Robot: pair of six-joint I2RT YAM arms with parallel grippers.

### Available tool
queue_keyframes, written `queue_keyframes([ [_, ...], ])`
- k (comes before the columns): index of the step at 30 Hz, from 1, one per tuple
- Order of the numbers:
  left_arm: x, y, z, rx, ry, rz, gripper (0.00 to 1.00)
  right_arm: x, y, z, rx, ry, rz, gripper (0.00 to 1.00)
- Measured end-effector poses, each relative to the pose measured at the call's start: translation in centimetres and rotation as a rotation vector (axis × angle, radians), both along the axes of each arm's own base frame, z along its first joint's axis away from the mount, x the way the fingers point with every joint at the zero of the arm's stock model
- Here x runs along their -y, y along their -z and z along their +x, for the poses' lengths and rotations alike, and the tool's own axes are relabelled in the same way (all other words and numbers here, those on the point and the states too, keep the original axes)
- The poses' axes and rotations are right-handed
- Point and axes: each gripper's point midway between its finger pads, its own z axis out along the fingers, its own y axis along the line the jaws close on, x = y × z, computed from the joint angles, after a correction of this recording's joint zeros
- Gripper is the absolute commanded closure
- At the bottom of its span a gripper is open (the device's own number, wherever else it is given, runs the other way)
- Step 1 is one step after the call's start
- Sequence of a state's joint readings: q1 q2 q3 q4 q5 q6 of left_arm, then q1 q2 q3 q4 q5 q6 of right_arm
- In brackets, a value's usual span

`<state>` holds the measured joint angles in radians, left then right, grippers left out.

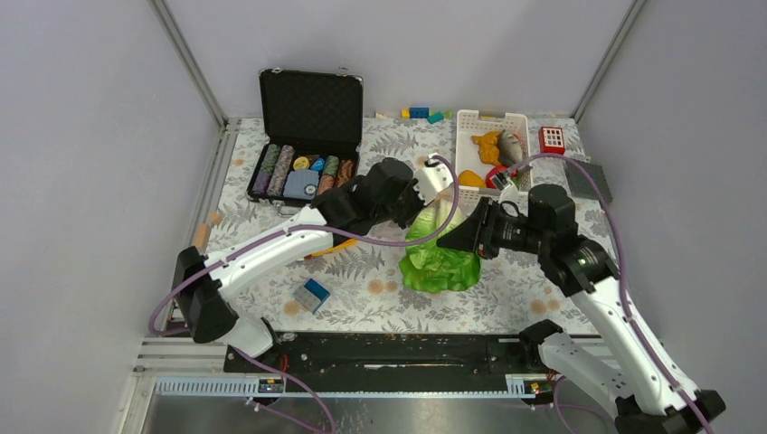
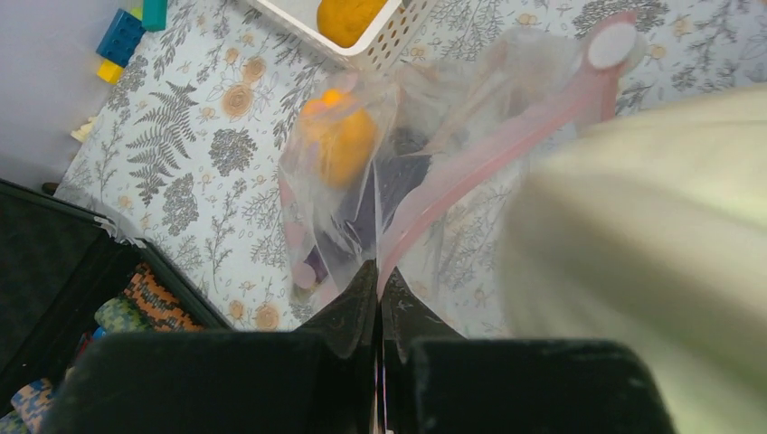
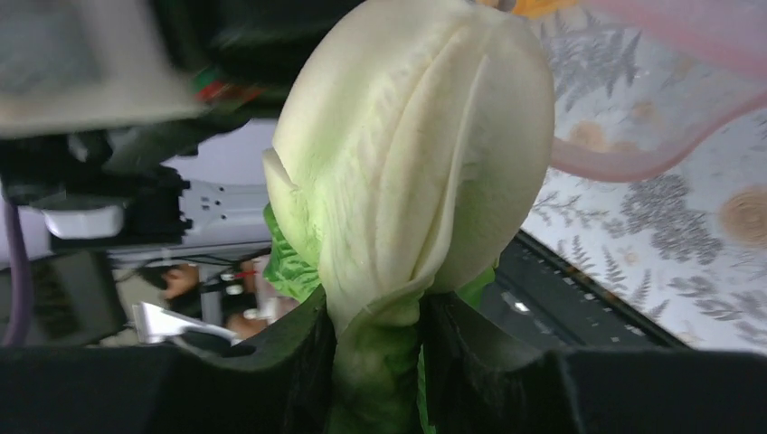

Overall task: Place the food in the zip-top bag and seal the zipper
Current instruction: Place the fake vegetable in the zipper food storage bag.

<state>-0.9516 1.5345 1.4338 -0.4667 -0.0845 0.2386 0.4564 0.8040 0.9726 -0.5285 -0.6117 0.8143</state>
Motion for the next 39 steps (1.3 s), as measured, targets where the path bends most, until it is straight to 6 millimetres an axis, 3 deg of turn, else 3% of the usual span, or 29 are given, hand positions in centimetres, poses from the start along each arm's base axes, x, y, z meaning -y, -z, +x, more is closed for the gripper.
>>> queue_keyframes([
  [7, -0.3, -0.9, -1.4, 0.012, 0.028, -0.08, 1.0, -1.7, 3.7, 1.7, -0.274, 0.0, 0.112, 1.0],
  [17, 0.2, -0.3, -2.6, -0.02, 0.07, -0.115, 1.0, -2.5, 5.5, 3.0, -0.391, 0.042, 0.171, 1.0],
  [24, 0.0, 0.0, -4.1, -0.036, 0.09, -0.133, 1.0, -0.5, 7.3, 5.9, -0.429, 0.261, 0.138, 0.9],
  [33, 1.8, 0.6, -7.0, -0.116, 0.151, -0.2, 1.0, 3.0, 9.5, 8.3, -0.41, 0.558, 0.043, 0.9],
  [39, 3.0, 0.4, -7.8, -0.181, 0.142, -0.266, 1.0, 3.6, 10.7, 9.5, -0.416, 0.643, 0.042, 0.92],
])
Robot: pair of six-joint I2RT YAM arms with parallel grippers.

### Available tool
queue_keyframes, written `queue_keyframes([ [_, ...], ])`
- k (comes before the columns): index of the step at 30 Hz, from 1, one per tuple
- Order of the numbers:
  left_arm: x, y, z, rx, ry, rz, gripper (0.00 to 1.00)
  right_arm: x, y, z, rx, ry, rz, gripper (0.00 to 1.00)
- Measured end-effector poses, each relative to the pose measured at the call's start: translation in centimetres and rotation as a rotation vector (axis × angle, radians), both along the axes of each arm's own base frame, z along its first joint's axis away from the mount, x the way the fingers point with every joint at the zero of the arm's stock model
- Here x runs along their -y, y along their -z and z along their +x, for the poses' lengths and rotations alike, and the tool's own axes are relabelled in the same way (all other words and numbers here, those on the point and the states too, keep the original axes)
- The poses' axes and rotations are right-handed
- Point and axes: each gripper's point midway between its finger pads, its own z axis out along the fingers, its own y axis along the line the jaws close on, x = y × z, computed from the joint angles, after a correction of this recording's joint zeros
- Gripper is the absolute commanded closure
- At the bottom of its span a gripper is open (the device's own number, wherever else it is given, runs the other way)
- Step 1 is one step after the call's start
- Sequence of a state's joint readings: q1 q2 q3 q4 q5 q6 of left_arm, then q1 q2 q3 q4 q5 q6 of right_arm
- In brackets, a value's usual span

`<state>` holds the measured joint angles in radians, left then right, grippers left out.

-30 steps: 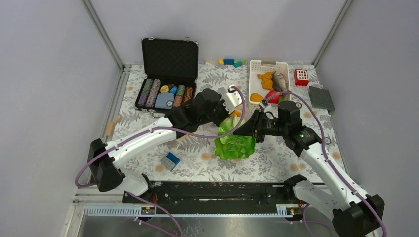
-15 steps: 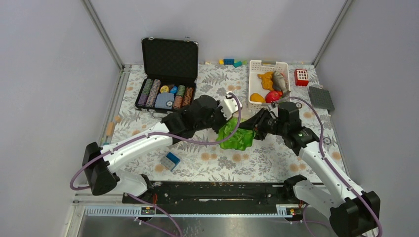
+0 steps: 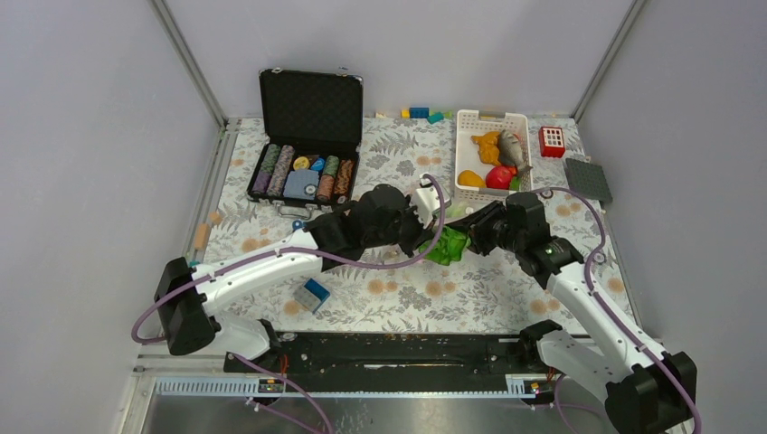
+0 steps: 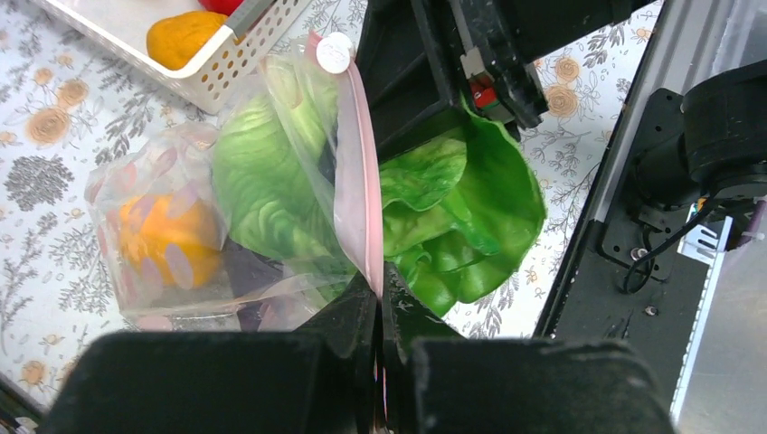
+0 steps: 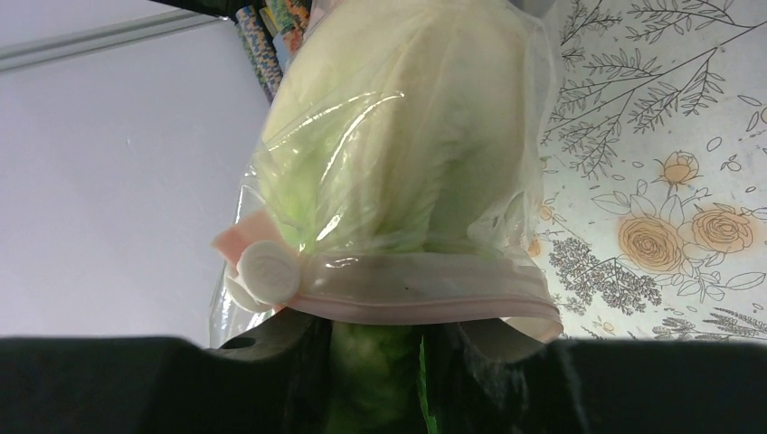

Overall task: Place the food in the zip-top bag and seal the zipper
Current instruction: Place the fake vegetable in the zipper food storage bag.

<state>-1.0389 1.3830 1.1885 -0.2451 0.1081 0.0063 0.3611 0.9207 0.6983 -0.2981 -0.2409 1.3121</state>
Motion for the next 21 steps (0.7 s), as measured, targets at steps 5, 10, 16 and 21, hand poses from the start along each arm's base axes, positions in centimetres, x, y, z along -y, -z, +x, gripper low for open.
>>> queue_keyframes([
  [5, 0.2, 0.3, -0.2, -0.041, -0.016, -0.008, 1.0, -0.1, 1.1, 0.5, -0.019, 0.02, -0.039, 0.92],
  [10, 0.4, 0.3, -0.5, -0.106, -0.043, -0.034, 1.0, -0.1, 1.3, 0.8, 0.014, 0.062, -0.1, 0.9],
  [16, 1.3, -0.1, -0.5, -0.178, -0.069, -0.069, 1.0, 0.7, 0.3, 1.6, 0.067, 0.13, -0.106, 0.89],
  [21, 1.1, -1.0, -1.1, -0.201, -0.069, -0.101, 1.0, 1.2, -1.0, 1.6, 0.132, 0.145, -0.121, 0.87],
])
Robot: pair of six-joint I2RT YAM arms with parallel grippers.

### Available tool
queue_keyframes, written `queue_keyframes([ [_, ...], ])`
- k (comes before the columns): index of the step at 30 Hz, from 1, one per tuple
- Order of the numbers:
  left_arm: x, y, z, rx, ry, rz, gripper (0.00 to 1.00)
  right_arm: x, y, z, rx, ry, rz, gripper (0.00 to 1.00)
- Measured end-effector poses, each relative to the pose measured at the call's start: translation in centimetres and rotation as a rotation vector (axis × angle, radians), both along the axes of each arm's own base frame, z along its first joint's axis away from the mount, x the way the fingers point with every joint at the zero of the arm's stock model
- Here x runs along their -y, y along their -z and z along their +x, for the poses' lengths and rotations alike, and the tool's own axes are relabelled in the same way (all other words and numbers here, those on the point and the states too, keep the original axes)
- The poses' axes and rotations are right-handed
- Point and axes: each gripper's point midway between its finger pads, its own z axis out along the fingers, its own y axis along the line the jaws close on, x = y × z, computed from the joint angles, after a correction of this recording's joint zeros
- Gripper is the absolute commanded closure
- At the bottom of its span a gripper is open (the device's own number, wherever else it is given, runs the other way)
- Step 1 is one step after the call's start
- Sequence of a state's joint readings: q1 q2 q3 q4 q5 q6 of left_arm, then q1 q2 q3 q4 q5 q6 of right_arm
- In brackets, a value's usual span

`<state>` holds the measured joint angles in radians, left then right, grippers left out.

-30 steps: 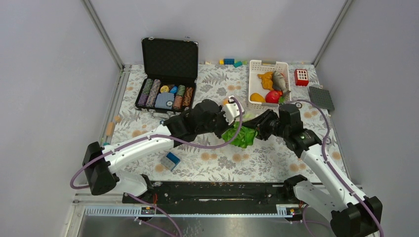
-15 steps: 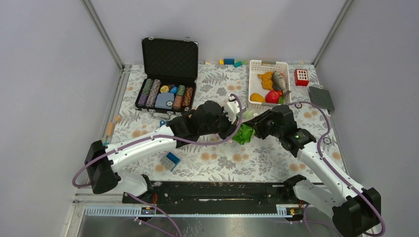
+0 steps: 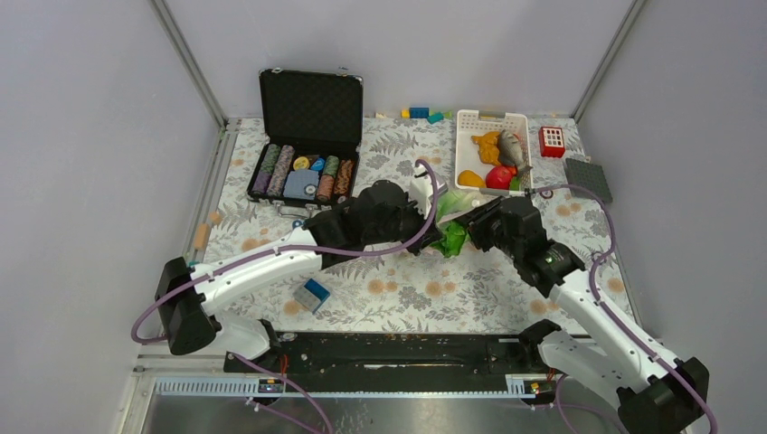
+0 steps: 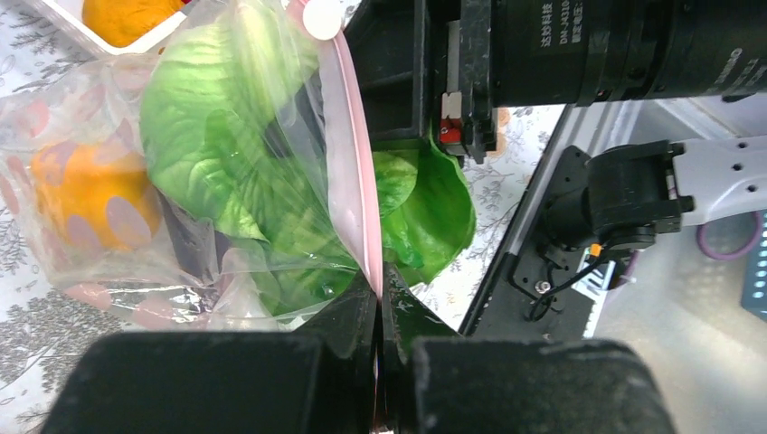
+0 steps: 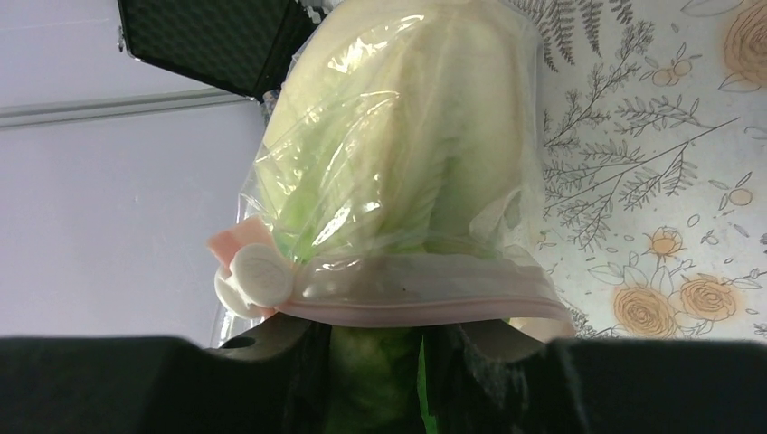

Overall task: Place the food in the zip-top bag and seal the zipper
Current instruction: Place the fake vegetable in the zipper food storage bag.

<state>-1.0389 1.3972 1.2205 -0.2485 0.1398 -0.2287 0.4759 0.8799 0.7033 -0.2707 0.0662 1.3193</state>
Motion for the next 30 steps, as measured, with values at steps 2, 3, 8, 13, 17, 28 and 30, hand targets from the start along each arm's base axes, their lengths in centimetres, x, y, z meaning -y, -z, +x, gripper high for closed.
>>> queue_keyframes([
  [2, 0.2, -0.4, -0.3, -0.016, 0.005, -0.02, 1.0, 0.1, -0.3, 0.0, 0.018, 0.012, -0.037, 0.86],
  [3, 0.3, -0.5, -0.4, -0.028, 0.005, -0.029, 1.0, 0.2, -0.3, 0.1, 0.023, 0.021, -0.058, 0.86],
  [8, 0.8, -1.0, -0.3, -0.097, -0.019, -0.055, 1.0, 0.3, 0.5, 0.8, 0.008, 0.06, -0.174, 0.81],
  [13, 1.2, -0.8, 0.8, -0.156, -0.086, -0.047, 1.0, 1.0, 1.0, 1.9, -0.016, 0.096, -0.316, 0.81],
  [17, 0.6, -0.8, 2.0, -0.216, -0.143, -0.07, 1.0, 1.7, 1.4, 2.5, -0.03, 0.133, -0.437, 0.79],
  [28, 0.5, -1.6, 2.8, -0.291, -0.167, -0.13, 1.0, 2.4, 1.8, 4.2, -0.081, 0.173, -0.647, 0.58],
  [30, 0.5, -1.5, 3.1, -0.307, -0.174, -0.138, 1.0, 2.3, 1.8, 4.1, -0.083, 0.152, -0.669, 0.46],
])
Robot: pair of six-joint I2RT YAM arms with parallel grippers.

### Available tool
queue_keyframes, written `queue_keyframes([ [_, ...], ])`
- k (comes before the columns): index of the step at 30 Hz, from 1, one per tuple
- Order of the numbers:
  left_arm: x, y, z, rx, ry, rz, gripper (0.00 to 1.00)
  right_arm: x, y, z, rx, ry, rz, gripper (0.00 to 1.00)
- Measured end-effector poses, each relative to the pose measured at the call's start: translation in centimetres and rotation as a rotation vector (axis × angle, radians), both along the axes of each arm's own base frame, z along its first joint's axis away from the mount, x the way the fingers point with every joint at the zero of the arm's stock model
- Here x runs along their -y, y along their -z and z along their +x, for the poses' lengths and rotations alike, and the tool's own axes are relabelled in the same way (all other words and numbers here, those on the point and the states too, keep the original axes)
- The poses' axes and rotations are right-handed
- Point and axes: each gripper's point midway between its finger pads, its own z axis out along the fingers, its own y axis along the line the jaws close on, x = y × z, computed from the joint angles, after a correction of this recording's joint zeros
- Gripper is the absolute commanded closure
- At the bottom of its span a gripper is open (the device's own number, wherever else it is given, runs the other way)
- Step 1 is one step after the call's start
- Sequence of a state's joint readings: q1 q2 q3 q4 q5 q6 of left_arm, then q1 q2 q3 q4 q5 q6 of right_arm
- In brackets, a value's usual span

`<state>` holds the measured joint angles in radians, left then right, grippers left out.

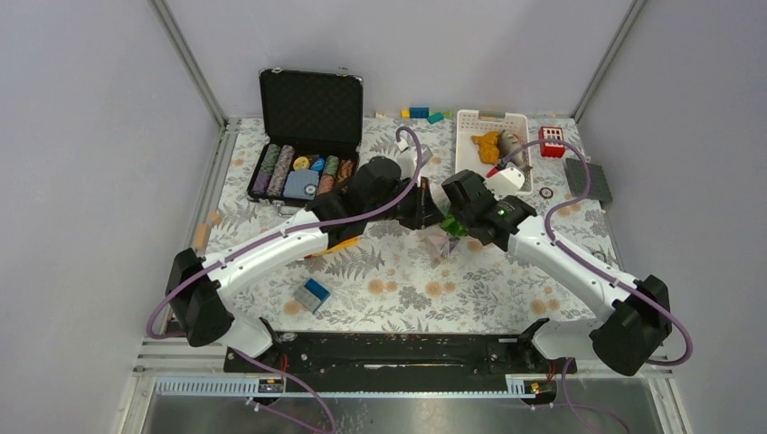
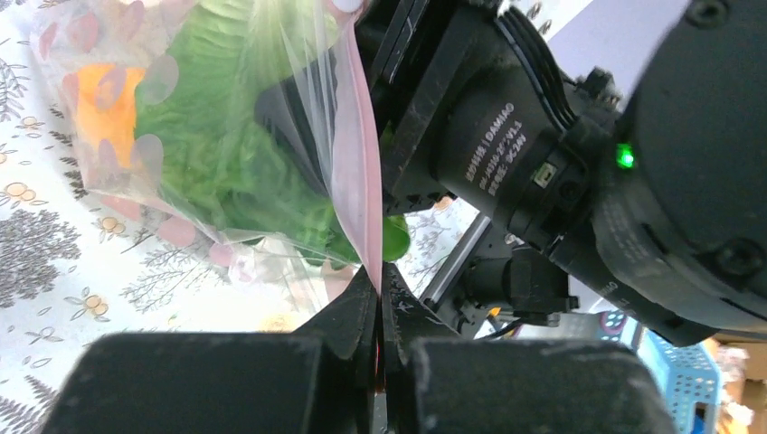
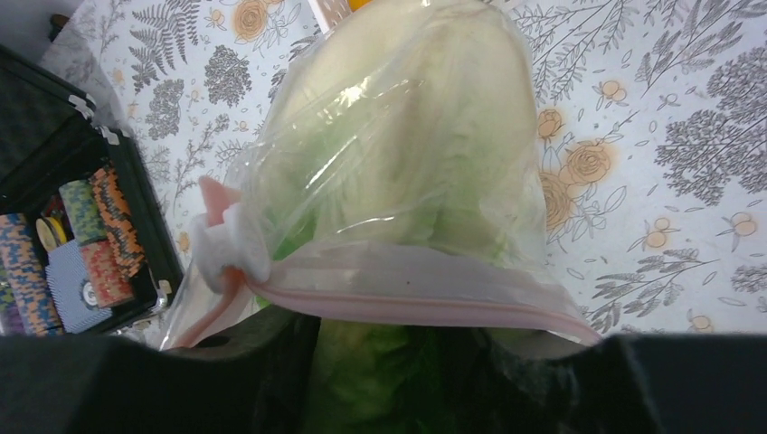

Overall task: Place the food in the zip-top bag and seal the zipper
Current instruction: Place the fake vegetable in the zipper food storage bag, then adjust the zipper food storage bag at the center of the board.

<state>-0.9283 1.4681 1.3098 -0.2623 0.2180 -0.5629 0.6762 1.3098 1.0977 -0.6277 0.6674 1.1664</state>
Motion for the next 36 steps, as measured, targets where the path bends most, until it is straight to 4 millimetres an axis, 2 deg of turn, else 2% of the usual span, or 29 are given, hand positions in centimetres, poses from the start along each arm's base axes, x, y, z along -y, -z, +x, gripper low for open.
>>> queue_keyframes([
  [2, 0.0, -0.1, 0.4, -0.021, -0.008, -0.022, 1.0, 0.0, -0.1, -0.2, -0.006, -0.037, -0.019, 0.42],
  [4, 0.1, -0.4, 0.7, -0.049, -0.009, -0.057, 1.0, -0.1, -0.6, -0.4, -0.001, -0.074, -0.02, 0.28],
  [6, 0.2, -0.8, 0.9, -0.076, -0.003, -0.097, 1.0, 0.0, -1.3, -0.7, 0.016, -0.102, -0.008, 0.21],
  [10, 0.3, -1.6, 0.9, -0.112, 0.013, -0.149, 1.0, 0.9, -3.1, -1.6, 0.074, -0.152, 0.014, 0.18],
  [13, 0.6, -2.2, 0.8, -0.112, 0.029, -0.175, 1.0, 0.8, -4.1, -2.3, 0.097, -0.208, 0.038, 0.17],
  [20, 0.4, -1.7, 0.7, -0.125, 0.02, -0.155, 1.0, -2.0, -5.9, -3.8, 0.118, -0.443, 0.099, 0.14],
  [24, 0.1, -1.3, 1.0, -0.127, 0.002, -0.139, 1.0, -2.5, -7.3, -4.4, 0.144, -0.532, 0.093, 0.13],
  [27, 0.1, -1.2, 1.1, -0.121, -0.005, -0.135, 1.0, -1.8, -8.5, -5.0, 0.183, -0.539, 0.078, 0.11],
  [32, -0.1, -0.9, 1.3, -0.122, -0.021, -0.121, 1.0, 0.9, -11.1, -6.5, 0.286, -0.491, 0.054, 0.08],
  [36, -0.3, -0.7, 1.7, -0.114, -0.038, -0.112, 1.0, 3.1, -10.1, -7.5, 0.255, -0.434, 0.003, 0.13],
])
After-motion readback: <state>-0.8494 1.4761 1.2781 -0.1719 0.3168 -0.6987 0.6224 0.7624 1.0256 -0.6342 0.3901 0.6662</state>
